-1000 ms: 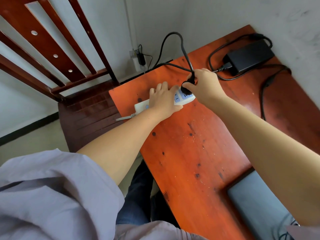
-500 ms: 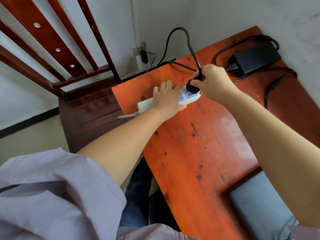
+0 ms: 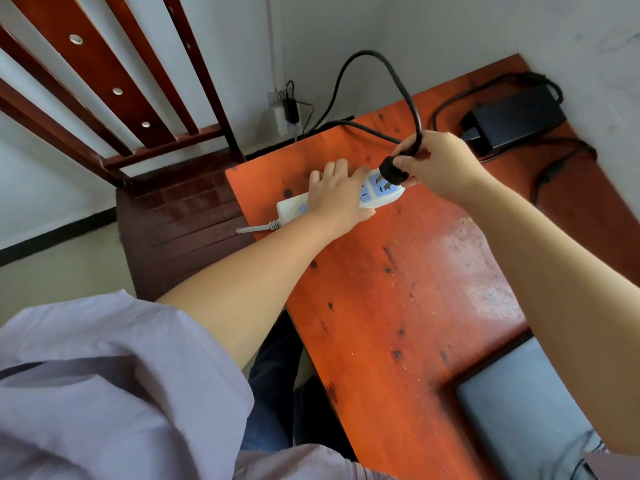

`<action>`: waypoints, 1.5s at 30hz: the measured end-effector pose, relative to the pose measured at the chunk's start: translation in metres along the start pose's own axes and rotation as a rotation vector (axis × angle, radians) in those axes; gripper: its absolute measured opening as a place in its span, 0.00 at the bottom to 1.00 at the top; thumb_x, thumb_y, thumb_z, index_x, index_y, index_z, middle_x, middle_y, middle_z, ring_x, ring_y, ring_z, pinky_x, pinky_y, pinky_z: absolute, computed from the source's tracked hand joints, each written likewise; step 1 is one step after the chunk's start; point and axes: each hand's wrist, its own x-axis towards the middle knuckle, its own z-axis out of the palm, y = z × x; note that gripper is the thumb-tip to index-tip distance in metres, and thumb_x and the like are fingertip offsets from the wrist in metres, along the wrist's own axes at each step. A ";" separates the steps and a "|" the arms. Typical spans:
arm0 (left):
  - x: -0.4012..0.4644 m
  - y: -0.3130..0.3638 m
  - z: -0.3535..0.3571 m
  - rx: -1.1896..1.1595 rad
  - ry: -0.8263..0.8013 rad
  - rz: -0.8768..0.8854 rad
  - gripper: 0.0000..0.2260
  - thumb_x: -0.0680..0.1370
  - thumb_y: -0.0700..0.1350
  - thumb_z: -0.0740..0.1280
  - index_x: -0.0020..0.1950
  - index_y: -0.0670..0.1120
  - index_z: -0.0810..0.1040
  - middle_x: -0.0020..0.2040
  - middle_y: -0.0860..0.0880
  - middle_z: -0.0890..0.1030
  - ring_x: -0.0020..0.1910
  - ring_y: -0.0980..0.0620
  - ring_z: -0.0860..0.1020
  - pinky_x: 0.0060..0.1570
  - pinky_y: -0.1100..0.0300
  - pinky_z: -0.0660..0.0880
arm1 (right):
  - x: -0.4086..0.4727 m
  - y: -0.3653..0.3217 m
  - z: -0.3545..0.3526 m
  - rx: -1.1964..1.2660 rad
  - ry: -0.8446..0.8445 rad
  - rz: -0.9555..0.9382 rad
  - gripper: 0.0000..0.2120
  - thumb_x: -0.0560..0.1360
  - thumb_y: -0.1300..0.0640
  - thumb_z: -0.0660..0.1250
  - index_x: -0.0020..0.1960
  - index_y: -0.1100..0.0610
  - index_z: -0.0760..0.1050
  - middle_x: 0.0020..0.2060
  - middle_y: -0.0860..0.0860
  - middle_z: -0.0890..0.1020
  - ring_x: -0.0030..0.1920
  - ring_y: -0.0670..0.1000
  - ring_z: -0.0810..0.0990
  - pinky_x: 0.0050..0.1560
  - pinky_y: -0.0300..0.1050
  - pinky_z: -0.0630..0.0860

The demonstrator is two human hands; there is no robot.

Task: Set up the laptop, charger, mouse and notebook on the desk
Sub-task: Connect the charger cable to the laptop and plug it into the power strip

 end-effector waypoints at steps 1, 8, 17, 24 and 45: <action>0.000 0.000 0.000 -0.001 0.001 0.002 0.31 0.72 0.59 0.67 0.71 0.52 0.63 0.62 0.45 0.70 0.62 0.45 0.68 0.59 0.51 0.64 | -0.001 0.001 0.000 -0.006 -0.002 0.002 0.04 0.75 0.59 0.65 0.48 0.55 0.77 0.41 0.51 0.83 0.35 0.43 0.83 0.31 0.28 0.76; 0.000 0.000 0.000 0.012 -0.002 0.007 0.31 0.72 0.59 0.66 0.72 0.51 0.61 0.63 0.44 0.70 0.62 0.45 0.67 0.59 0.51 0.63 | 0.002 -0.006 0.000 -0.120 -0.004 -0.048 0.03 0.75 0.58 0.64 0.47 0.54 0.75 0.45 0.51 0.80 0.37 0.44 0.81 0.34 0.31 0.73; 0.000 0.000 -0.001 0.035 -0.003 0.017 0.30 0.73 0.59 0.65 0.72 0.51 0.61 0.62 0.44 0.70 0.61 0.45 0.68 0.58 0.51 0.64 | 0.008 -0.013 0.007 -0.226 0.034 -0.079 0.04 0.75 0.57 0.64 0.46 0.57 0.76 0.45 0.53 0.80 0.33 0.44 0.78 0.25 0.27 0.68; 0.000 -0.001 0.000 0.032 0.014 0.025 0.29 0.73 0.60 0.65 0.70 0.51 0.63 0.61 0.44 0.71 0.61 0.45 0.68 0.58 0.51 0.64 | 0.006 -0.016 0.012 -0.314 0.080 -0.128 0.06 0.75 0.58 0.65 0.48 0.59 0.77 0.51 0.56 0.78 0.46 0.51 0.74 0.40 0.38 0.69; -0.001 -0.001 -0.002 -0.032 0.000 0.003 0.29 0.72 0.59 0.66 0.70 0.52 0.64 0.61 0.45 0.70 0.61 0.46 0.68 0.59 0.52 0.63 | -0.007 -0.012 0.023 -0.287 0.163 -0.163 0.08 0.75 0.59 0.65 0.50 0.64 0.76 0.51 0.59 0.76 0.47 0.55 0.74 0.45 0.41 0.69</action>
